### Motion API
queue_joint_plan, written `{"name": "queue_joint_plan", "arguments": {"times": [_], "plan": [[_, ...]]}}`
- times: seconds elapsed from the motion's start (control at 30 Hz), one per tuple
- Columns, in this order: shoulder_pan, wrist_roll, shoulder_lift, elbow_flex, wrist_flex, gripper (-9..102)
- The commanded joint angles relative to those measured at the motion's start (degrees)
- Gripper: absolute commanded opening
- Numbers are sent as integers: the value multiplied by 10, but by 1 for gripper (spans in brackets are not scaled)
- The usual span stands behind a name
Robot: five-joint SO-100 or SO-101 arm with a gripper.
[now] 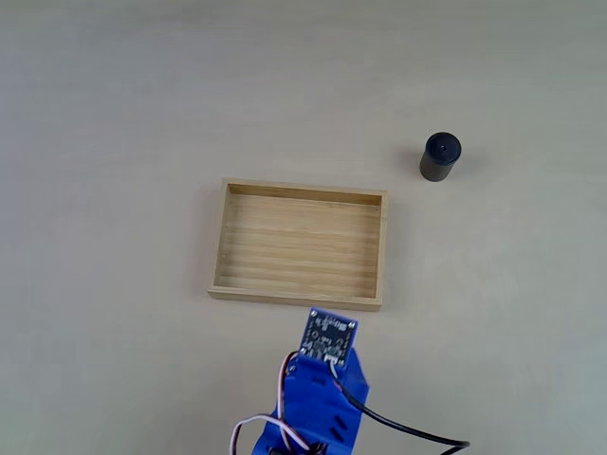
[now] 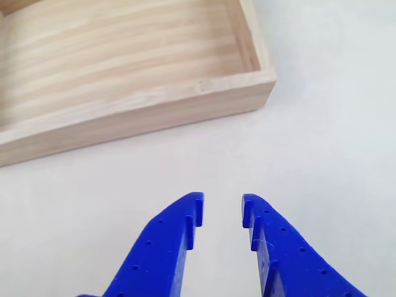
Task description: Place the black cylinder in the wooden box then return to rest.
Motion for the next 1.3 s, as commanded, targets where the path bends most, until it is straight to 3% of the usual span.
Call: {"name": "queue_joint_plan", "arguments": {"times": [0.0, 0.23, 0.57, 1.27], "plan": [[20, 11, 83, -117, -62, 24], [39, 11, 255, -231, -162, 28], [34, -6, 493, -425, -236, 28], [45, -14, 795, -700, -313, 30]]}}
